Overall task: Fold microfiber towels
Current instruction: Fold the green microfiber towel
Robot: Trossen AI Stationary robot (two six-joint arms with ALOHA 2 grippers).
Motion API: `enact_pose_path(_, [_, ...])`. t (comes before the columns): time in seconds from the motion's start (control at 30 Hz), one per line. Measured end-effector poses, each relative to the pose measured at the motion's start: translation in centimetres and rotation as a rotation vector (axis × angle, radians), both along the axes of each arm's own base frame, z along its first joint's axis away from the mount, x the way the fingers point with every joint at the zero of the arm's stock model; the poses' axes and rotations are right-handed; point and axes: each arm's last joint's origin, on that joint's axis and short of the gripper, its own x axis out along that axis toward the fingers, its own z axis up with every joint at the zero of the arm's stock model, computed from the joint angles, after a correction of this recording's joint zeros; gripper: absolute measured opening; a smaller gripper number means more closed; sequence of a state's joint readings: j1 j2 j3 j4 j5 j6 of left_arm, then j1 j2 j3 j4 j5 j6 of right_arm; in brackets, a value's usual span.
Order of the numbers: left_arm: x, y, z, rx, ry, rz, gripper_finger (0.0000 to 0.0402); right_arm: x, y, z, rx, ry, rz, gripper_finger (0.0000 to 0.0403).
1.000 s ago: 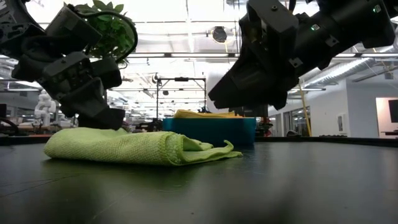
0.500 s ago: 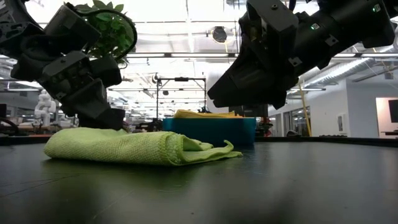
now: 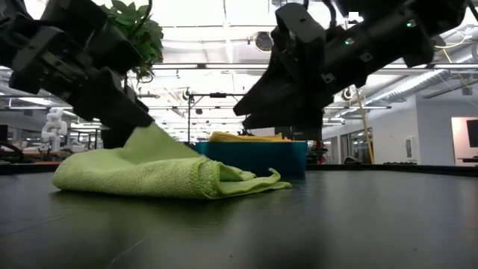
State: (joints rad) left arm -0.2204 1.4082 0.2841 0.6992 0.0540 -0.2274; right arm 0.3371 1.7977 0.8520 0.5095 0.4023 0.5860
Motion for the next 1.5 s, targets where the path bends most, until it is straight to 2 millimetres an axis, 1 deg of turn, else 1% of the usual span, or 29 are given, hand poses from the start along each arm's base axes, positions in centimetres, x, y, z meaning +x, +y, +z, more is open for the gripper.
enact_pose_path(0.17, [-0.2,-1.1,0.1,0.081,-0.039,-0.091,0.0003,0.6,-0.7,0.3,-0.002,-0.034,0.068,0.0196])
enact_pose_path(0.23, [-0.3,-1.6,0.2,0.115,-0.059,-0.127,0.0003,1.1,-0.7,0.3,-0.024,-0.064,0.106,0.0209])
enact_pose_path(0.33, [-0.3,-2.0,0.5,0.133,-0.095,-0.155,0.0002,2.4,-0.8,-0.1,-0.062,-0.062,0.149,0.0229])
enact_pose_path(0.43, [-0.4,-2.4,0.7,0.13,-0.121,-0.171,0.0002,3.8,-1.0,-0.6,-0.1,-0.025,0.151,0.0245])
enact_pose_path(0.53, [-0.5,-2.8,0.7,0.129,-0.124,-0.188,0.0001,4.8,-1.4,-1.1,-0.123,0.032,0.152,0.0255])
enact_pose_path(0.6, [-0.6,-3.1,0.7,0.135,-0.124,-0.185,0.0001,5.4,-1.5,-1.1,-0.139,0.04,0.16,0.0257])
enact_pose_path(0.77, [-0.7,-3.4,0.7,0.137,-0.125,-0.193,0.0001,5.6,-1.6,-1.2,-0.156,0.064,0.231,0.0254])
enact_pose_path(0.93, [-0.7,-3.4,0.7,0.14,-0.123,-0.182,0.0001,5.1,-1.4,-1.8,-0.161,0.141,0.271,0.0233])
enact_pose_path(1.0, [-0.7,-3.3,0.7,0.143,-0.123,-0.176,0.0001,4.9,-1.4,-2.1,-0.152,0.171,0.266,0.0221])
enact_pose_path(1.13, [-0.7,-3.3,0.7,0.14,-0.122,-0.17,0.0001,4.8,-1.1,-2.1,-0.134,0.177,0.261,0.019])
enact_pose_path(1.33, [-0.7,-3.3,0.6,0.129,-0.114,-0.163,0.0002,4.4,0.0,-2.0,-0.141,0.194,0.294,0.013])
enact_pose_path(1.5, [-0.7,-3.3,0.6,0.13,-0.115,-0.162,0.0002,3.9,0.6,-1.8,-0.14,0.221,0.307,0.0062])
